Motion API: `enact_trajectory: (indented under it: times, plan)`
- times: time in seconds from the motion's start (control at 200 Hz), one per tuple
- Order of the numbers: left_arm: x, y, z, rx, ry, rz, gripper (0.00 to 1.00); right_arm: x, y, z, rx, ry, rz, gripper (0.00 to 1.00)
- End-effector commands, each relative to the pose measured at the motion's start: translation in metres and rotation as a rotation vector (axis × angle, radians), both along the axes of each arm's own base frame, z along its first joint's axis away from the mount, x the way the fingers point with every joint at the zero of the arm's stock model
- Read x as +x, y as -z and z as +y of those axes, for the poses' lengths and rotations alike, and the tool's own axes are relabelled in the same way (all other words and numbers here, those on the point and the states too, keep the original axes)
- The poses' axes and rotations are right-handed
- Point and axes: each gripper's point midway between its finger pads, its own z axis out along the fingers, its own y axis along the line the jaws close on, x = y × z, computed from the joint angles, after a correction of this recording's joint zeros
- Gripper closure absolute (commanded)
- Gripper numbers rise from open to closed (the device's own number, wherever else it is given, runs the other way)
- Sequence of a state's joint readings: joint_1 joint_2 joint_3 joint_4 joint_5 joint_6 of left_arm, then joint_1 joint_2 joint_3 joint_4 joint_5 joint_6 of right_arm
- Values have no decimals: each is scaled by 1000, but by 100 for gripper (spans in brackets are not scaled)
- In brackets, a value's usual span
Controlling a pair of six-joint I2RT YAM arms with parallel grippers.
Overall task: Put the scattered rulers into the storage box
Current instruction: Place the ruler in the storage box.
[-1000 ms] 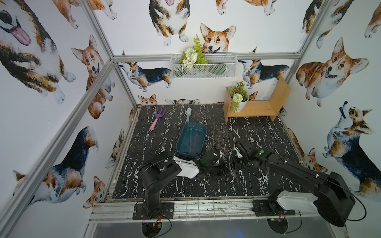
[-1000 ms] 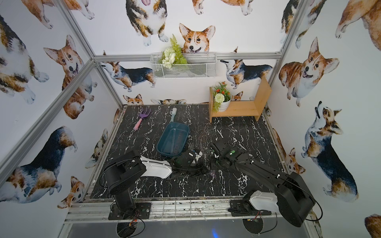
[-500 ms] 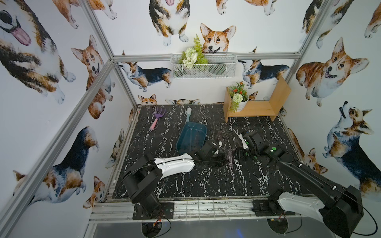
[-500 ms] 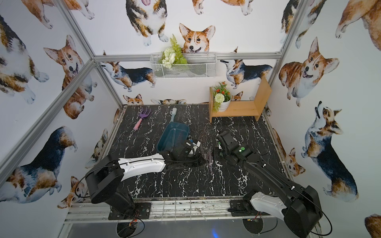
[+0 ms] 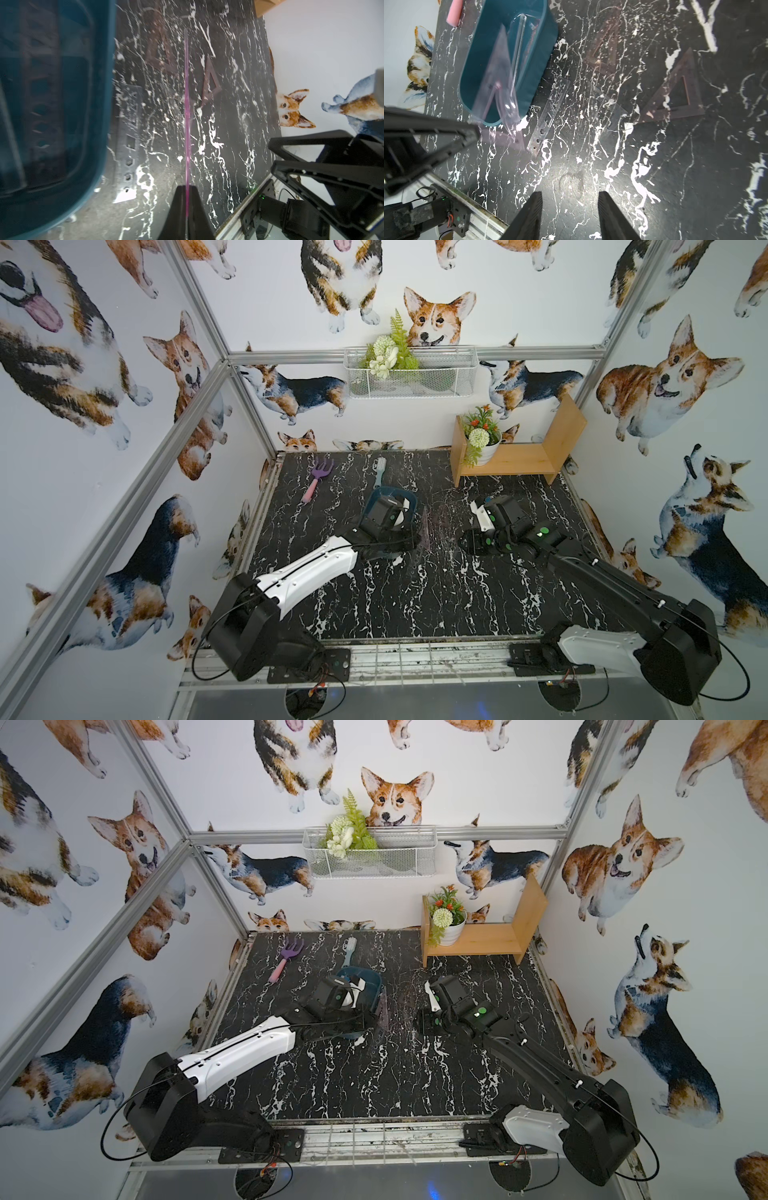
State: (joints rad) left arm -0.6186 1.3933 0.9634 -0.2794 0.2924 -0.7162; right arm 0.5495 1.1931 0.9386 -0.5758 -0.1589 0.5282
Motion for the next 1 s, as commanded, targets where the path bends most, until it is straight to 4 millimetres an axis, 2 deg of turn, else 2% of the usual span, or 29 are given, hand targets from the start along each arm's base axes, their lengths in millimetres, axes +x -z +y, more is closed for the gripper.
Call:
enact_trajectory:
  times: [0.0, 0.245, 0.44, 0.576, 0.836, 0.861, 0.996]
  plan:
    - [3, -1, 23, 57, 17, -5, 100, 8, -11, 12, 50, -33, -37, 50]
    - [28, -11, 67, 84, -31, -16, 100, 14, -13, 21, 66, -54, -40, 49]
    - [46, -6, 86, 123, -15, -6, 100, 16, -11, 24, 68, -61, -35, 49]
    - [55, 5, 86, 154, 30, 20, 100, 18, -8, 25, 69, -62, -29, 49]
    - [67, 30, 74, 146, 94, 76, 100, 19, 2, 27, 59, -69, -11, 49]
    - [68, 39, 74, 149, 98, 100, 100, 19, 3, 27, 58, -69, -10, 49]
    - [74, 53, 68, 135, 116, 129, 100, 20, 9, 28, 56, -68, -1, 49]
